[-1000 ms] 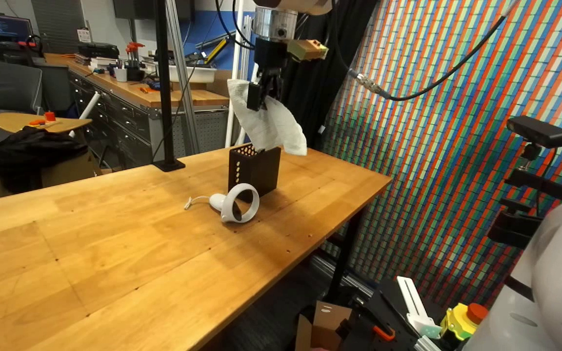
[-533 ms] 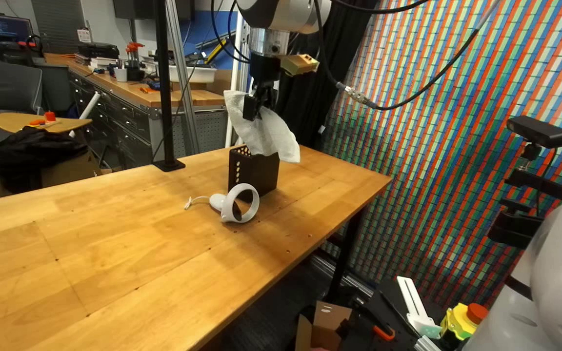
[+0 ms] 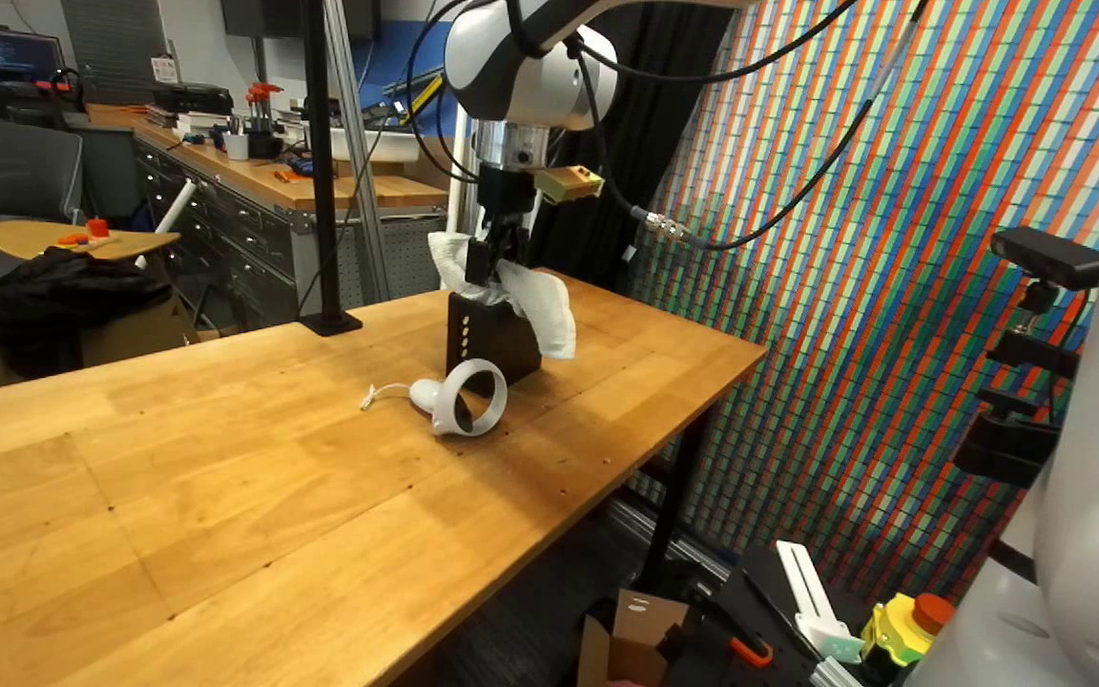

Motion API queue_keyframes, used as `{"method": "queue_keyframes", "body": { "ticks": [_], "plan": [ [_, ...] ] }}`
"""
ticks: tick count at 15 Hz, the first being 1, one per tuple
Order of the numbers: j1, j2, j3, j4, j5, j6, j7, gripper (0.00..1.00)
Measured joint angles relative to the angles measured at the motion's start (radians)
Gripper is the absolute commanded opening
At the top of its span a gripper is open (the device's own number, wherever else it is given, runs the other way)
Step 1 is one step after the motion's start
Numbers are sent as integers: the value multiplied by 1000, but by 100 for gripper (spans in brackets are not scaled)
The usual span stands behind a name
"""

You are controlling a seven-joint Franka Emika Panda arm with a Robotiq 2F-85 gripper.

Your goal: Put the white towel in the black basket.

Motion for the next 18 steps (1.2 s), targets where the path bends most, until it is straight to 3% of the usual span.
{"method": "queue_keyframes", "body": {
  "ticks": [10, 18],
  "plan": [
    [-49, 64, 24, 19, 116, 6, -76, 0],
    [-98, 68, 31, 4, 269, 5, -209, 0]
  ]
}}
